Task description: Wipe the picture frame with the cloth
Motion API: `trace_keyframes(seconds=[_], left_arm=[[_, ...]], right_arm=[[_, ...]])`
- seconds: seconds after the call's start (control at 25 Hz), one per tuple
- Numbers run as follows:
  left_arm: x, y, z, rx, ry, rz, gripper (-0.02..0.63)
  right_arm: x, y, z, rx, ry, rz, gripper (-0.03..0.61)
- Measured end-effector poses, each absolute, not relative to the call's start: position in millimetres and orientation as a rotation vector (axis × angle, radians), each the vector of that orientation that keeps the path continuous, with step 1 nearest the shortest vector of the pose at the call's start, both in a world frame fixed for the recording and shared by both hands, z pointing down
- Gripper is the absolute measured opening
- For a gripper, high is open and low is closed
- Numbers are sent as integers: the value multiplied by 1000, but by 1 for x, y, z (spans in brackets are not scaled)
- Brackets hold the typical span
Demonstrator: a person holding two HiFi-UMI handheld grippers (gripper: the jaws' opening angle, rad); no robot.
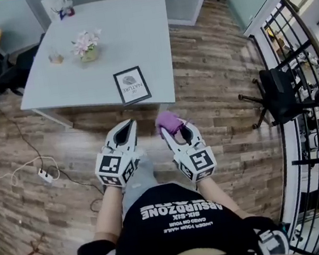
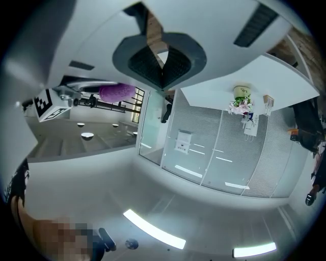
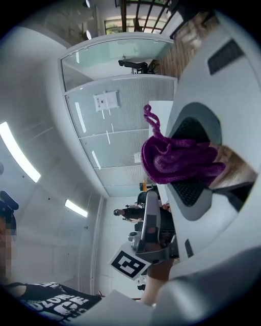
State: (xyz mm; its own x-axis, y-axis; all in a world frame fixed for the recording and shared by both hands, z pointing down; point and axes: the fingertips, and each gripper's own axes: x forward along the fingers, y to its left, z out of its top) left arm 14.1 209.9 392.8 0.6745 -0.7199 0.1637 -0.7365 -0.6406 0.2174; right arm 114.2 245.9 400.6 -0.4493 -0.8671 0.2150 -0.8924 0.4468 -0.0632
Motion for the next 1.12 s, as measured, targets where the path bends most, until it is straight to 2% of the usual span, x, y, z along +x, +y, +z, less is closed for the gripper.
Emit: trace_keyframes(seconds=[0.6, 1.12], left_arm=[[-48, 66, 464, 2507, -1173, 259, 15], [-41, 35, 518, 2454, -1080, 371, 15]], right_arm=[[36, 99, 485, 1274, -2424, 313, 181], [24, 65, 549, 1070, -2290, 338, 183]])
